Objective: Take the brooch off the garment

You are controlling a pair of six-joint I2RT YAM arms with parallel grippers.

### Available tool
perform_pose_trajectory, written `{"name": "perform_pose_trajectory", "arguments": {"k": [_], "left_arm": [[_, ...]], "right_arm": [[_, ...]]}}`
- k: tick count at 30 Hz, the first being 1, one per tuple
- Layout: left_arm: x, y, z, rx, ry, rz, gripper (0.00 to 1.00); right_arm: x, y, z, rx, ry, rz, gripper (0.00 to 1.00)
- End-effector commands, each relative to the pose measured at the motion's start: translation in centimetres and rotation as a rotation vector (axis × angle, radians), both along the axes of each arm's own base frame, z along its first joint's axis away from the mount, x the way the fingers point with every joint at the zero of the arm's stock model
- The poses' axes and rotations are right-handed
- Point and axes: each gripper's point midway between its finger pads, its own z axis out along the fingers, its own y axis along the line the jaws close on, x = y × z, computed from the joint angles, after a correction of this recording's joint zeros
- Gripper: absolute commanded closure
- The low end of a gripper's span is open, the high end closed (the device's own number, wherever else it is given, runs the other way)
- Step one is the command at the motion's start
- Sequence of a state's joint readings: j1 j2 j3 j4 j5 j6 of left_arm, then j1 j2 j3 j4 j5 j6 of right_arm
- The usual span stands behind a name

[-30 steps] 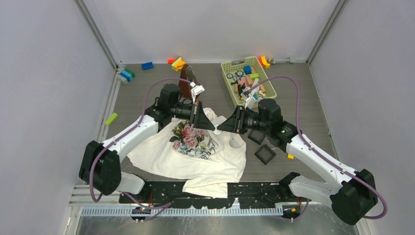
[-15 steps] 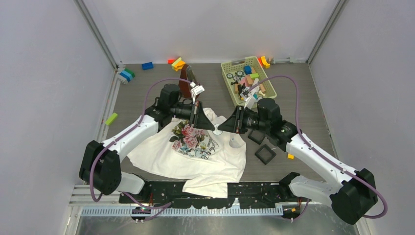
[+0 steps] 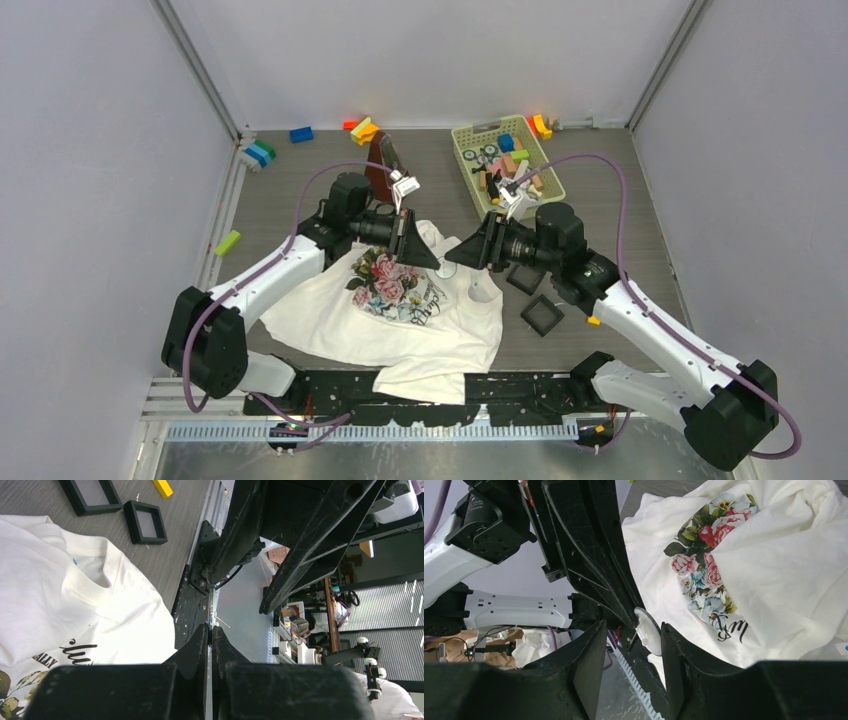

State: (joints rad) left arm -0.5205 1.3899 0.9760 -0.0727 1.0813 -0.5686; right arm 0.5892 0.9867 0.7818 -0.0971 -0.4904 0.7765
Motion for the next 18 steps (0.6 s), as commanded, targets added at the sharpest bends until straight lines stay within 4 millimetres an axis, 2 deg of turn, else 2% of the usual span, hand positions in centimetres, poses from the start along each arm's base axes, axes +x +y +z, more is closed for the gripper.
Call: {"name": "perform_pose_trajectory", "arguments": {"k": [1, 12, 18], "left_arm": [[0.0, -0.3, 1.1, -0.015, -0.028, -0.018, 1.0], [-0.1, -0.3, 1.2, -0.012, -0.031, -0.021, 1.0], [-0.1, -0.3, 1.1, -0.011, -0.031, -0.023, 1.0]], "right_arm": [[-0.2, 0.9, 2.2, 0.062, -0.048, 0.041, 0.5], [0.0, 1.4, -0.4, -0.043, -0.02, 0.04, 0.51], [0.0, 1.3, -1.0, -0.065, -0.017, 0.035, 0.58]]}}
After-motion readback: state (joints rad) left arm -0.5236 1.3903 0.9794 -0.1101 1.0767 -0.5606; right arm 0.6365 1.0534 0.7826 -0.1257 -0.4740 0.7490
